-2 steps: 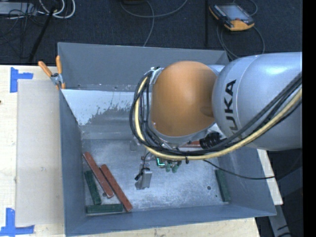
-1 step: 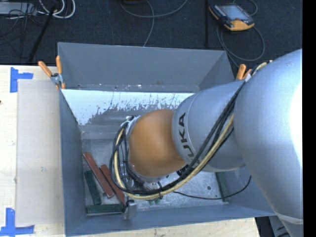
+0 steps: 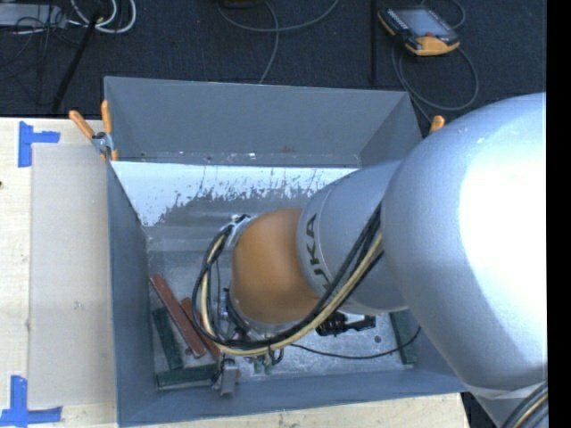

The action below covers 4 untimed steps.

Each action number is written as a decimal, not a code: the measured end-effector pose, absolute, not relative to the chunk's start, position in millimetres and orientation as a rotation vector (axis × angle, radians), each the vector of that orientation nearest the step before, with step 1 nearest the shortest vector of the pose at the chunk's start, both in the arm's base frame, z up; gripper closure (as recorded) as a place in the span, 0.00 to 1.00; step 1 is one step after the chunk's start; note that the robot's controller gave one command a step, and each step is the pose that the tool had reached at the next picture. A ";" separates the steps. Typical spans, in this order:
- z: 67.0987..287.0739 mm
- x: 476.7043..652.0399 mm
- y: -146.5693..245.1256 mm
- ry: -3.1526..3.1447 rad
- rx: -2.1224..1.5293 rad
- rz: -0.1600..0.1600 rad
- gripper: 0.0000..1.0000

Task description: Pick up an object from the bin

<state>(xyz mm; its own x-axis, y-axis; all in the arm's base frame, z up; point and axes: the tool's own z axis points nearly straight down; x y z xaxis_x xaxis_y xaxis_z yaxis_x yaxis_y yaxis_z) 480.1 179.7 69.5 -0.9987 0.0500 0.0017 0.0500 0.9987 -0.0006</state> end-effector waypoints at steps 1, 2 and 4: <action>71.6 479.8 180.2 -3.136 -0.082 0.000 1.00; 71.6 479.7 180.3 -3.136 -0.086 0.000 1.00; 71.6 479.7 180.3 -3.136 -0.090 0.000 1.00</action>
Offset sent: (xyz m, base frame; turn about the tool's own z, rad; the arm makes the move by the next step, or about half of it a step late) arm 0.0000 0.0000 0.0000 0.0000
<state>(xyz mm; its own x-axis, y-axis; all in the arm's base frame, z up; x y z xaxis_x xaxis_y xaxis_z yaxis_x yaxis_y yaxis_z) 479.7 180.3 71.6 -0.9983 0.0576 0.0043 0.0576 0.9983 0.0001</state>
